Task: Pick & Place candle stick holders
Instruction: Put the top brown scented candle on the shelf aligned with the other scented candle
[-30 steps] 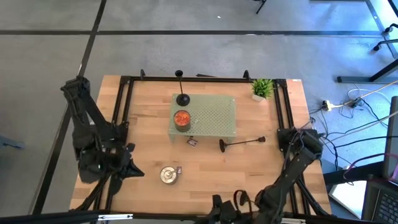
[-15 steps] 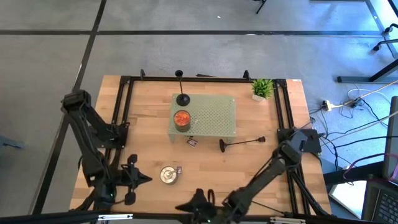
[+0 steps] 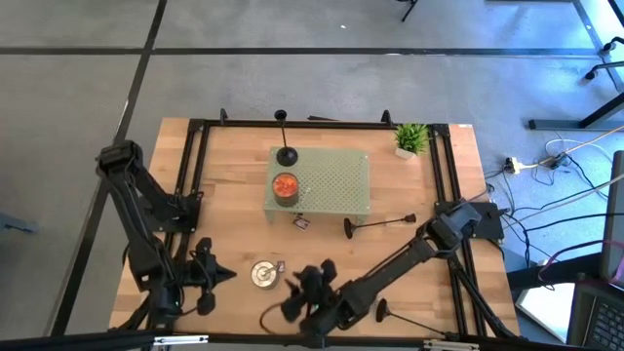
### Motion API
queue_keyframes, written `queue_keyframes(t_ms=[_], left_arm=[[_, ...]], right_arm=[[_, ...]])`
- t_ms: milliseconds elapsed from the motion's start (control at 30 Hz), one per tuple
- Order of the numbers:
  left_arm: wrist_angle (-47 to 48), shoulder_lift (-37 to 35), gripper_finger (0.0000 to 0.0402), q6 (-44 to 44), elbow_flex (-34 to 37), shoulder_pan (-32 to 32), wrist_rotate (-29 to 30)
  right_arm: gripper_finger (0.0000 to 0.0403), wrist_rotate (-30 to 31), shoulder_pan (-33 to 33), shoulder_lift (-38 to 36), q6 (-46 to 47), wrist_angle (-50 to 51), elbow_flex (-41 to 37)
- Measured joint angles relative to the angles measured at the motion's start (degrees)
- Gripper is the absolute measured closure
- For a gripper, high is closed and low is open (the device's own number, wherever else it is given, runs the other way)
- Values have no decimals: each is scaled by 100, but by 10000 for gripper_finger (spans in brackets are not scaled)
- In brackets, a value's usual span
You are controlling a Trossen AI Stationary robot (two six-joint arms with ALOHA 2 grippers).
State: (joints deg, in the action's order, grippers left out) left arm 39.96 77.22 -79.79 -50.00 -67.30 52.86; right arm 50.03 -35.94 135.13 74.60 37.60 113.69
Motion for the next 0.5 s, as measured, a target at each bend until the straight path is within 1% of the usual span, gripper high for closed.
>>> queue_keyframes(t_ms=[133, 233, 300, 500], left_arm=[[553, -233, 400, -122, 0, 117, -12], [883, -376, 400, -199, 0, 185, -10], [1031, -428, 400, -208, 0, 224, 41], [1333, -436, 400, -404, 0, 388, 149]], right_arm=[[279, 30, 187, 22, 490, 808, 6], [277, -65, 358, 166, 491, 939, 17], [272, -78, 485, 316, 461, 803, 17], [247, -90, 777, 667, 510, 775, 11]])
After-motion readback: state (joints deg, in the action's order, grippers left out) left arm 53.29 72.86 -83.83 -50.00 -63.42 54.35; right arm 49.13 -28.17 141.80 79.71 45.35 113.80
